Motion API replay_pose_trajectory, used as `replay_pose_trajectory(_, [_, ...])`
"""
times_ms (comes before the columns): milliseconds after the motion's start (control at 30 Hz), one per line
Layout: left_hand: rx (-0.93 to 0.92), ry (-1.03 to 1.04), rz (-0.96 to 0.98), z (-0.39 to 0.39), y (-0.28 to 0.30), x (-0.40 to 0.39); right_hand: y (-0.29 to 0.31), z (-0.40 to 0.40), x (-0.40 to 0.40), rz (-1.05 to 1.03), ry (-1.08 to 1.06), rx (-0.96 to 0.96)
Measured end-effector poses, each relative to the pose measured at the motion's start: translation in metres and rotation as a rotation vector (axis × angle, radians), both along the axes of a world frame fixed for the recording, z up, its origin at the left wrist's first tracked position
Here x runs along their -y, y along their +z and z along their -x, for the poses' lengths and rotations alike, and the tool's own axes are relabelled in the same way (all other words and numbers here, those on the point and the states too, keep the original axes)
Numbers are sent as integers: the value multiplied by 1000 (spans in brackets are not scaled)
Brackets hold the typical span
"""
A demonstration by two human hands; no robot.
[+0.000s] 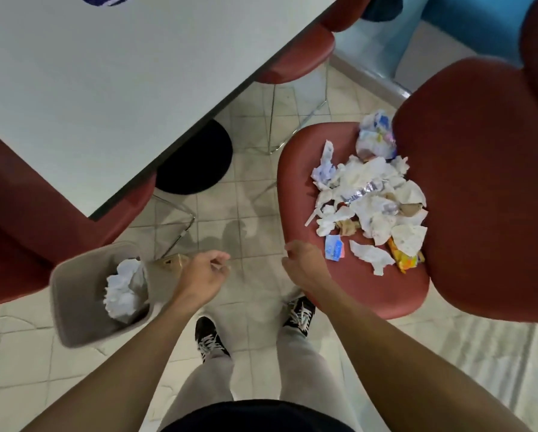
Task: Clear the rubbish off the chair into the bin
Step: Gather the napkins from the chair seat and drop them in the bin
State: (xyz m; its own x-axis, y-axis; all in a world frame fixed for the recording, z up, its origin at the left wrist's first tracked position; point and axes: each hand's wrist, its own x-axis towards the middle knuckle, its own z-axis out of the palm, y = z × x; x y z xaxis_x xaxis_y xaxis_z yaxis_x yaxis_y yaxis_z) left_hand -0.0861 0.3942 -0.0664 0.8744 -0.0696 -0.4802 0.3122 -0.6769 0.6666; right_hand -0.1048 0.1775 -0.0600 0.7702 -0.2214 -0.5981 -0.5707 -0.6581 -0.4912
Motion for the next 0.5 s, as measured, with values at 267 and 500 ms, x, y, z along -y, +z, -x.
replay_pose_trajectory(267, [-72,-341,-43,-3,-27,160,-32,29,139,21,-151,-48])
replay_pose_trajectory(500, [-25,-596,-181,-14,-83,274,-73,30,221,129,-84,-91])
